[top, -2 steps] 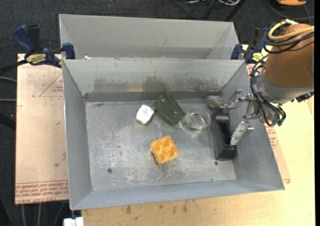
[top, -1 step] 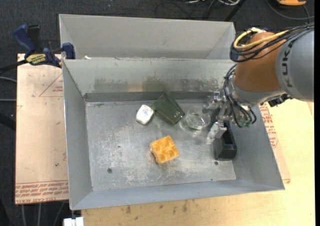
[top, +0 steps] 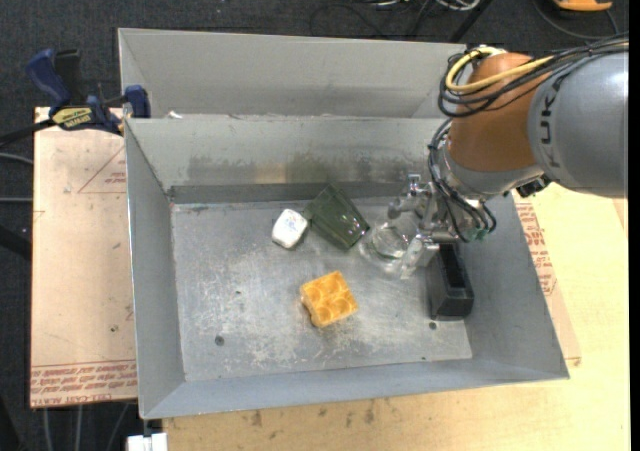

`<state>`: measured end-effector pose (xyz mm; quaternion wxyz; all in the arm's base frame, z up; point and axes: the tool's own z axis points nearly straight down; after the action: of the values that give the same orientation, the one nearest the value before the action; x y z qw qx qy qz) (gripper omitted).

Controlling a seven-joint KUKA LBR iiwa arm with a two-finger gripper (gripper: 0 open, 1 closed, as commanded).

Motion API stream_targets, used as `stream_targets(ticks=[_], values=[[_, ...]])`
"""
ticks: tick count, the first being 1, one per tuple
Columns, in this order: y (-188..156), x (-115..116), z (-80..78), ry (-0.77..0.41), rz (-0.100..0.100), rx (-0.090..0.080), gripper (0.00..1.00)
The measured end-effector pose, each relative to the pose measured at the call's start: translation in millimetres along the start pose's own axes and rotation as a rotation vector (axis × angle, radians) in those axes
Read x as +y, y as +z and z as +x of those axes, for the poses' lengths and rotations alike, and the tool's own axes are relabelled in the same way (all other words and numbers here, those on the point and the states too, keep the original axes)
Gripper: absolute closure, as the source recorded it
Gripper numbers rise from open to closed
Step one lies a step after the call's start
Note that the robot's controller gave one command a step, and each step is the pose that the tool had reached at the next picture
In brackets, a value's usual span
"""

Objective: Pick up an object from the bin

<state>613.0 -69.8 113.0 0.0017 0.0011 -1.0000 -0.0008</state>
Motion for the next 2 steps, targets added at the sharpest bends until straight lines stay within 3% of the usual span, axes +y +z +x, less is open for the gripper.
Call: stream_targets(ticks=[1,2], values=[[-11,40,-10.1,0.128,0.0,-0.007,0.0],[31,49,-6.7,0.059,0.001,-0.007,0.0]])
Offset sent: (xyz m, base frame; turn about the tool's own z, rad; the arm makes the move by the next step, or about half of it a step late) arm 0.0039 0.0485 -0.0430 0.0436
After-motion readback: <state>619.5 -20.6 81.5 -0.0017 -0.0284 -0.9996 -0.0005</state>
